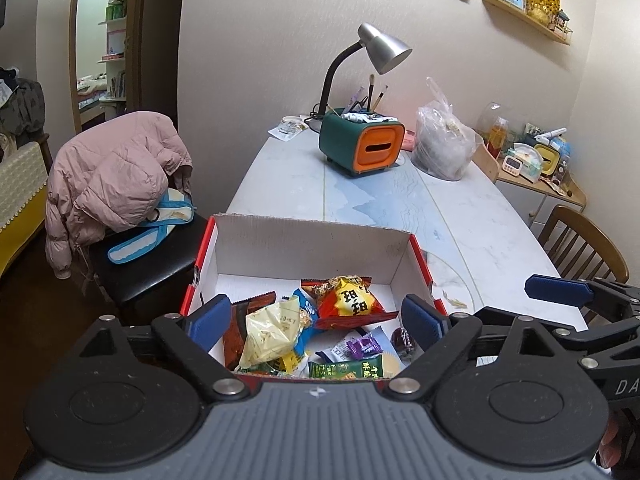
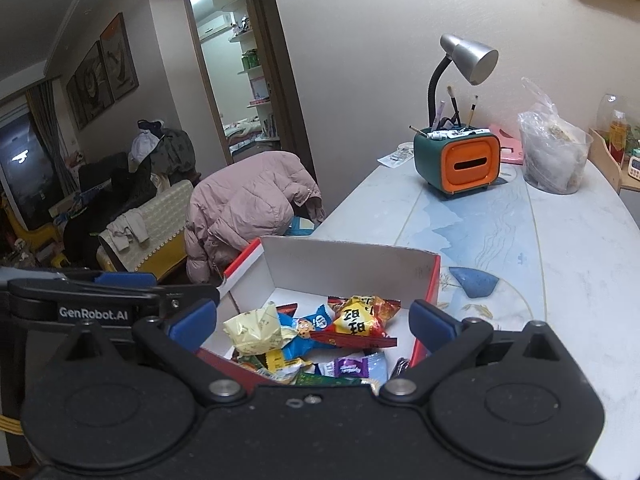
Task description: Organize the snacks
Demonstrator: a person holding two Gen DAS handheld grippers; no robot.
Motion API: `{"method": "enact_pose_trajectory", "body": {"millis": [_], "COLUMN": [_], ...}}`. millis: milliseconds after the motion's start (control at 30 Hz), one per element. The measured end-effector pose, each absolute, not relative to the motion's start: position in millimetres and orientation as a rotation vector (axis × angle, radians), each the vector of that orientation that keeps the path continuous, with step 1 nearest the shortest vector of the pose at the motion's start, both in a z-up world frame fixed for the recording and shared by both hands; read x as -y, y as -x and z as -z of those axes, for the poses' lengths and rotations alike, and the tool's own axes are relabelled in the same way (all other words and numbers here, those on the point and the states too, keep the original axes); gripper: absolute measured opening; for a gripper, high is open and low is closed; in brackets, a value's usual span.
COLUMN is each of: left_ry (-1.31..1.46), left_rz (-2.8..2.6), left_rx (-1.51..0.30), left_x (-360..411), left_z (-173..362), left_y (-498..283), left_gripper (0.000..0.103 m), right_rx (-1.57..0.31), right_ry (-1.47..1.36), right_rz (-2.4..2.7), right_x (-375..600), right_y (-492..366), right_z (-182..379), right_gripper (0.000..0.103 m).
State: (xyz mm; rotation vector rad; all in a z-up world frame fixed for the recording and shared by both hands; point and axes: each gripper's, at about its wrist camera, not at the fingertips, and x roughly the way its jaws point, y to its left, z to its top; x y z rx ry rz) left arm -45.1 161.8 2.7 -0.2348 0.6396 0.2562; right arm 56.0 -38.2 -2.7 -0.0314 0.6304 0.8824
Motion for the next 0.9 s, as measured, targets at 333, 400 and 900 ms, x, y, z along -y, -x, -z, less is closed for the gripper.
{"method": "enact_pose_trajectory", "body": {"millis": [333,400,900], "left_ry": [0.238,0.239,0.242], "left_rz": [-0.267,-0.272,-0.287], "left_rx": [-0.659,-0.659,-0.644], "left_x": [-154,-152,-151], "left_z": [1,1,-2], "left_y": [52,53,57], "left_gripper": [0.092,0.092,0.092], "right_rx": [-0.632,-0.63,-0.601], "right_ry": [0.012,0.01,0.03], "right_rz": [-0.834,-0.83,-0.798], "right_x": [44,45,49], "right_y": [-46,-45,-39], "right_z": [5,5,5], "right_gripper": [0.103,0.103,0.103]}}
